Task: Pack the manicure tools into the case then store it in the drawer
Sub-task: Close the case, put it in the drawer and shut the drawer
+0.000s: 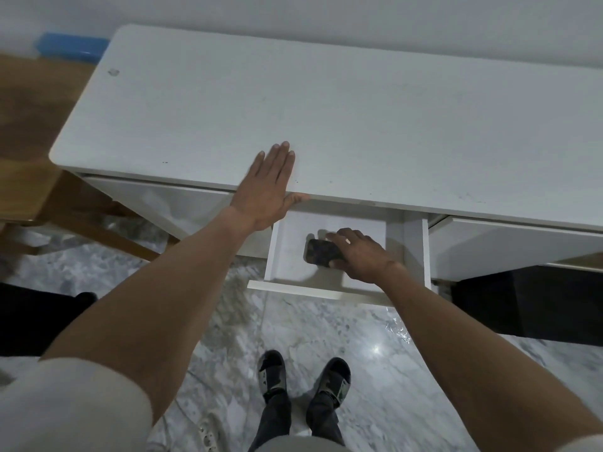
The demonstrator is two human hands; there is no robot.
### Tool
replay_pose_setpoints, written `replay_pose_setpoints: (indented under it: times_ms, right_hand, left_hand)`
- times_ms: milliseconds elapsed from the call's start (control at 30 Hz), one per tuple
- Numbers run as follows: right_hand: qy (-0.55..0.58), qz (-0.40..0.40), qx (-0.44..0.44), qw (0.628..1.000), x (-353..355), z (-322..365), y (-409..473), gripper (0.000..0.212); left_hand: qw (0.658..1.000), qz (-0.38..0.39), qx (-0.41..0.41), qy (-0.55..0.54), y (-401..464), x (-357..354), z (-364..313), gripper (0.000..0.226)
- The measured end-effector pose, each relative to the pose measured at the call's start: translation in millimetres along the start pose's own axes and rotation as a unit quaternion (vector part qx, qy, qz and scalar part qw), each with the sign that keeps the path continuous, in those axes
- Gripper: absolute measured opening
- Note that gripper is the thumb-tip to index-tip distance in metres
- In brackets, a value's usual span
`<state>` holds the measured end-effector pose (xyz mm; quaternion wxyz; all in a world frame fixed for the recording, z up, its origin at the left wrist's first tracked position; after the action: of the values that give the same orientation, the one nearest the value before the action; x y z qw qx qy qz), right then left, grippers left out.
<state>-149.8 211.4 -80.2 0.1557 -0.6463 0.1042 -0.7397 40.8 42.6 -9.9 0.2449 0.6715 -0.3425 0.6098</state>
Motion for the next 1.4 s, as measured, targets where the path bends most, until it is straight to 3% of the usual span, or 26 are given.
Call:
replay_pose_setpoints:
  times_ms: [233,367,467,533,600,667,767,867,967,1033,1100,1133,1267,1333,1400]
  right_hand:
    - [-0.012,-0.051,0.003,0.999,24.3,6.7,-56.4,0.062]
    - [0.018,-0.086,-0.01,0.996,30.4,16.4,-87.5,0.058]
    - [0.066,-0.107,-0.058,0.99,34.7,28.4,-106.4,0.052]
    - [0.075,-0.124,-0.072,0.987,37.8,37.4,-117.6,0.051]
    - [0.065,-0.147,-0.064,0.985,38.7,44.1,-126.6,0.049]
    - [0.03,-0.145,-0.031,0.989,32.7,46.8,-131.7,0.044]
    - [-0.026,-0.114,-0.028,0.993,23.5,42.2,-133.7,0.039]
    - [-0.086,-0.112,-0.045,0.989,20.7,41.2,-133.9,0.044]
    - [-0.13,-0.136,-0.051,0.981,13.0,34.6,-126.5,0.044]
    - [-0.162,-0.132,-0.067,0.976,13.5,28.5,-118.7,0.049]
    - [-0.175,-0.106,-0.094,0.974,20.4,23.7,-111.7,0.062]
    - [-0.179,-0.103,-0.106,0.973,24.8,21.2,-108.7,0.066]
    - [-0.17,-0.127,-0.131,0.968,36.2,5.7,-96.2,0.075]
    - [-0.175,-0.131,-0.137,0.966,39.1,-4.4,-88.5,0.076]
    - [-0.178,-0.14,-0.136,0.965,42.0,-13.9,-80.9,0.075]
  left_hand:
    - [0.999,0.027,0.008,-0.022,-10.3,2.3,-7.2,0.09]
    - [0.99,-0.062,0.001,-0.125,-57.6,-11.4,-44.1,0.071]
    - [0.946,-0.173,0.116,-0.249,-98.2,-18.7,-90.4,0.057]
    - [0.927,-0.192,0.16,-0.279,-119.0,-19.3,-112.7,0.049]
    - [0.95,-0.151,0.124,-0.245,-134.3,-22.3,-123.7,0.047]
    - [0.984,-0.082,0.018,-0.157,-142.0,-31.9,-125.0,0.045]
    - [0.992,-0.034,-0.071,-0.101,-140.3,-45.7,-115.1,0.04]
    - [0.992,-0.009,-0.105,-0.071,-138.2,-58.3,-106.6,0.039]
    - [0.994,0.043,-0.094,-0.041,-136.6,-62.0,-103.4,0.07]
    - [0.993,0.084,-0.072,-0.032,-128.5,-57.7,-102.6,0.076]
    - [0.995,0.06,-0.082,-0.018,-119.5,-54.9,-101.2,0.081]
    - [0.995,0.007,-0.097,-0.016,-114.1,-61.0,-97.7,0.087]
    - [0.99,-0.089,-0.102,-0.023,-93.7,-69.3,-86.8,0.107]
    - [0.99,-0.1,-0.087,-0.039,-80.9,-60.3,-85.3,0.099]
    - [0.991,-0.106,-0.076,-0.031,-67.2,-58.1,-79.0,0.073]
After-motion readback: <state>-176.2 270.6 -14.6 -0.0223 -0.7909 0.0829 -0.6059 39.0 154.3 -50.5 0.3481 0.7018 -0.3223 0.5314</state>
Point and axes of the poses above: each hand's wrist, its own y-axis towards the middle knuckle, its own x-axis out of the back of the hand, z = x × y, the point moved 1 cm from there along y, towards the middle knuckle, and after that the axes turned 9 degrees about -y, right-handed, at the moved point
